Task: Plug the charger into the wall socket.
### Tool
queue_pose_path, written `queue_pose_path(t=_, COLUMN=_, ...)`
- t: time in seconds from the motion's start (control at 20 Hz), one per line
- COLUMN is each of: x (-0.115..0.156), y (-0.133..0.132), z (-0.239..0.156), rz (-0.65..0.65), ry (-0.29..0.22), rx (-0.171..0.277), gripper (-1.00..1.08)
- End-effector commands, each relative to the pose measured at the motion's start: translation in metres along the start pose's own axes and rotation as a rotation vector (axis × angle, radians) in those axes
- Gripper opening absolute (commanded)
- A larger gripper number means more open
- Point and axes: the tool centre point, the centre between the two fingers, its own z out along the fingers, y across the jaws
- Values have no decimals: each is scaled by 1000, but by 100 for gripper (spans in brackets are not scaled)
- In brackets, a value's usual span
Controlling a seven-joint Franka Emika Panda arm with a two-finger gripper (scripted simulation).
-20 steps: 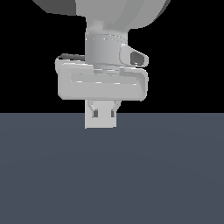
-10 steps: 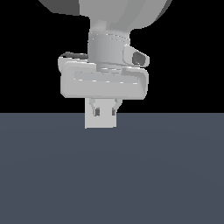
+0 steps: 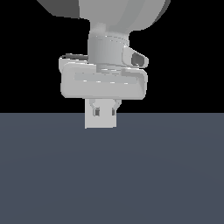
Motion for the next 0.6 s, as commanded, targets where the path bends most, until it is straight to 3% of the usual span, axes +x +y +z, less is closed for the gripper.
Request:
queue_pose_path(t=0.0, x=5, y=0, z=2, rz=0, ry=0, rx=0, gripper=-100)
queue_pose_path(t=0.55, x=39, y=0, z=14, rz=0, ry=0, rx=0, gripper=-100)
